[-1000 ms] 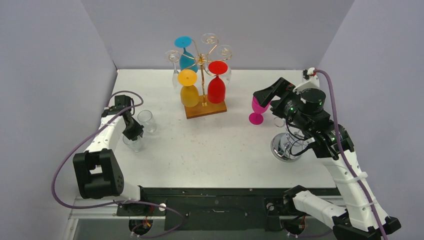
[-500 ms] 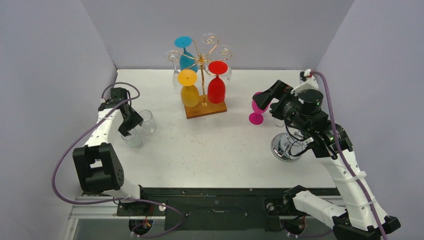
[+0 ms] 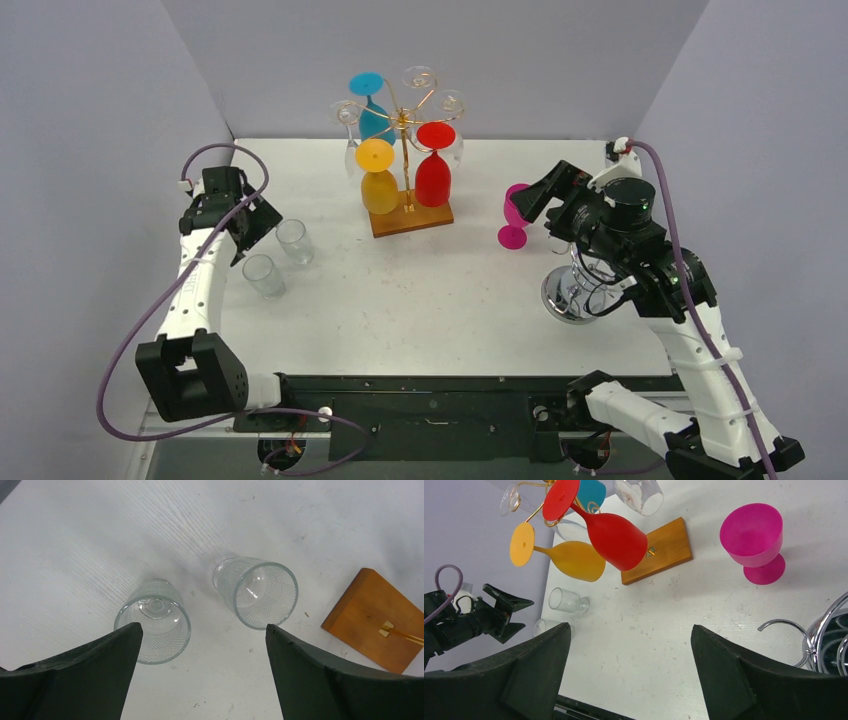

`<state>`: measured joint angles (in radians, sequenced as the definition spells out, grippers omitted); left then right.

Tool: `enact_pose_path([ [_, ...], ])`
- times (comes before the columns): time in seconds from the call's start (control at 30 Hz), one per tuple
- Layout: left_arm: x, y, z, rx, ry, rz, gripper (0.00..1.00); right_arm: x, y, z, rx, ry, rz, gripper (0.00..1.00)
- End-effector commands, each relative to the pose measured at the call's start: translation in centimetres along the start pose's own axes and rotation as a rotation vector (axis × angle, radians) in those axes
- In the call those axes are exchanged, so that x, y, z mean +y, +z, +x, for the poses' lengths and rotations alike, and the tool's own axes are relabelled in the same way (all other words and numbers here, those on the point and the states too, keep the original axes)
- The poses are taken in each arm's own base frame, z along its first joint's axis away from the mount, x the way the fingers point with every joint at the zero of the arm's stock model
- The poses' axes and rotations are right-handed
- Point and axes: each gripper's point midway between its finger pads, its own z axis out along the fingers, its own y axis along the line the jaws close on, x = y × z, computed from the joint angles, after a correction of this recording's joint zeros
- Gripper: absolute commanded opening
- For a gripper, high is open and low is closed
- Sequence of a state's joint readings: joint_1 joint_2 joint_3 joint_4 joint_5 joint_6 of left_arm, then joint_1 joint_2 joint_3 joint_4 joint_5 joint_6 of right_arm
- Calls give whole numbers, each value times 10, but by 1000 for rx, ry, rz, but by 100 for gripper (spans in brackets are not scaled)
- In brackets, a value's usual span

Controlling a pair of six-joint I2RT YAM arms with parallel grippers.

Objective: Take the wine glass off the wine glass rack
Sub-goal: Pick up the wine glass from the wine rack.

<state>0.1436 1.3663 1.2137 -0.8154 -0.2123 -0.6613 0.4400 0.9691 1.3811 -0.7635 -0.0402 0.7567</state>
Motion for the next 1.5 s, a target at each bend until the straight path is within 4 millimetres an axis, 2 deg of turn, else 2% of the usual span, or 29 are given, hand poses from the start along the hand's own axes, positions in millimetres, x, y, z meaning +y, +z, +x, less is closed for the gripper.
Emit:
enact_pose_path([
  [0.0, -21, -35, -18, -98, 2, 106, 93, -2, -18, -19, -63, -36, 32, 85],
  [0.1, -30, -48, -15, -118, 25, 150, 97, -5, -27, -25, -88, -38, 55, 85],
  [0.23, -44, -68, -11, -148, 59, 224, 99, -20, -40, -36, -144, -41, 134, 85],
  [0.4, -68, -103, 0, -177, 132, 355, 97, -54, -50, -59, -217, -19, 276, 85],
  [0.5, -82, -127, 7, -195, 185, 436, 96, -64, -54, -69, -234, 13, 314, 85],
  [0.6, -93, -145, 14, -202, 241, 497, 96, -75, -67, -85, -295, 46, 369, 85],
  [0.7, -114, -172, 28, -201, 314, 597, 96, -91, -82, -90, -328, 71, 449, 85],
  [0.9, -148, -225, 76, -171, 510, 802, 96, -133, -117, -86, -388, 136, 641, 85],
  [1.03, -160, -253, 110, -150, 624, 922, 96, -150, -128, -75, -379, 178, 709, 85],
  [1.13, -167, -272, 144, -114, 709, 1009, 96, -163, -133, -62, -361, 204, 756, 85],
  [1.37, -180, -281, 216, 15, 899, 1109, 96, -195, -140, -43, -305, 248, 883, 85],
  [1.47, -182, -275, 228, 38, 946, 1111, 96, -201, -132, -40, -295, 291, 862, 85],
])
